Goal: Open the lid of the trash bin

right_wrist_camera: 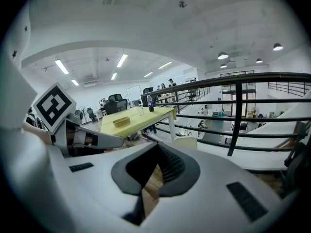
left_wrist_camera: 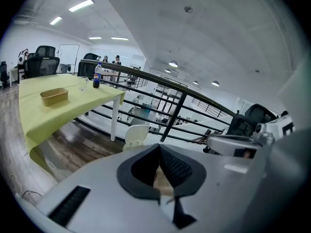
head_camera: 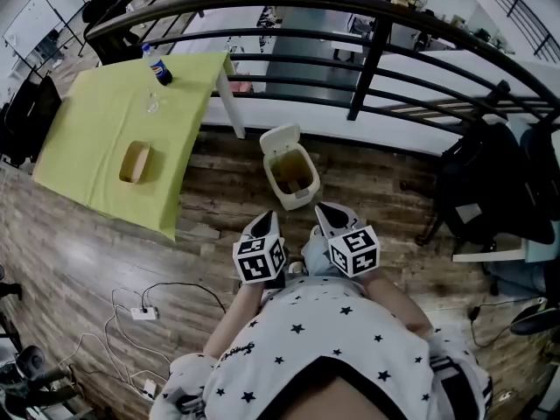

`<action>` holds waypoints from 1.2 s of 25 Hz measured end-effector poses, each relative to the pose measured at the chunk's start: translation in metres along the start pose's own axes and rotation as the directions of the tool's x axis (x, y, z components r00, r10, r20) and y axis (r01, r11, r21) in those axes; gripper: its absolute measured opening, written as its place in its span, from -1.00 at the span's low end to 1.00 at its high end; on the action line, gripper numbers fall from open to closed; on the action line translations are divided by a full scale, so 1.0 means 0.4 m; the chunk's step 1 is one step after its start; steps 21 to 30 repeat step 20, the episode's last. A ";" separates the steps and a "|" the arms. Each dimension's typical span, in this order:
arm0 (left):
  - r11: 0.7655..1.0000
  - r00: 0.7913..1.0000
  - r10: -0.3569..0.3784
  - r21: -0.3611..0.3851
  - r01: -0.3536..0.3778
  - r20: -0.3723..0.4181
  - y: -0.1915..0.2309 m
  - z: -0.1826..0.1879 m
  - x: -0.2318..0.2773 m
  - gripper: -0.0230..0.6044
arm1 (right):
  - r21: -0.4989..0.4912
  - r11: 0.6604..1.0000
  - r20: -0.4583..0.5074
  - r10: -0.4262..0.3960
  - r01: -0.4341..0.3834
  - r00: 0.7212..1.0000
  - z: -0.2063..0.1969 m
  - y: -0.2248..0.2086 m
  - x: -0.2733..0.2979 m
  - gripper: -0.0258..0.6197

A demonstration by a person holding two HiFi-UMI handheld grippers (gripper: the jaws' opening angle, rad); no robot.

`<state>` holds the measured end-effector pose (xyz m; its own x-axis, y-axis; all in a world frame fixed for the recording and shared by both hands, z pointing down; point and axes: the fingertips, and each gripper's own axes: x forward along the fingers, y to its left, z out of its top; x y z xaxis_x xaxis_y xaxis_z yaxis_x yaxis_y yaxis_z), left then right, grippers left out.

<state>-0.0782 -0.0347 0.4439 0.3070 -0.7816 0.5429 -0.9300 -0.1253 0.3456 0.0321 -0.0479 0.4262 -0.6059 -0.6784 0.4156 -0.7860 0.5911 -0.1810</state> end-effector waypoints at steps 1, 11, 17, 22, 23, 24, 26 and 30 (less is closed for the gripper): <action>1.000 1.000 -0.001 -0.001 0.001 -0.001 0.000 0.000 0.000 -0.89 | 0.001 1.000 0.003 -0.001 0.001 1.000 0.004 -0.001 0.000 -0.94; 1.000 1.000 -0.003 -0.005 0.003 -0.016 0.007 -0.001 0.005 -0.89 | 0.019 1.000 0.010 -0.004 0.004 1.000 0.014 0.000 0.005 -0.94; 1.000 1.000 -0.005 -0.007 0.005 -0.021 0.012 -0.008 0.009 -0.89 | 0.020 1.000 0.007 -0.005 0.005 1.000 0.010 0.001 0.010 -0.94; 1.000 1.000 -0.006 -0.007 0.006 -0.022 0.012 -0.007 0.014 -0.89 | 0.019 1.000 0.005 -0.004 0.003 1.000 0.009 -0.001 0.012 -0.94; 1.000 1.000 -0.006 -0.007 0.006 -0.022 0.012 -0.007 0.014 -0.89 | 0.019 1.000 0.005 -0.004 0.003 1.000 0.009 -0.001 0.012 -0.94; 1.000 1.000 -0.006 -0.007 0.006 -0.022 0.012 -0.007 0.014 -0.89 | 0.019 1.000 0.005 -0.004 0.003 1.000 0.009 -0.001 0.012 -0.94; 1.000 1.000 -0.006 -0.007 0.006 -0.022 0.012 -0.007 0.014 -0.89 | 0.019 1.000 0.005 -0.004 0.003 1.000 0.009 -0.001 0.012 -0.94; 1.000 1.000 -0.006 -0.007 0.006 -0.022 0.012 -0.007 0.014 -0.89 | 0.019 1.000 0.005 -0.004 0.003 1.000 0.009 -0.001 0.012 -0.94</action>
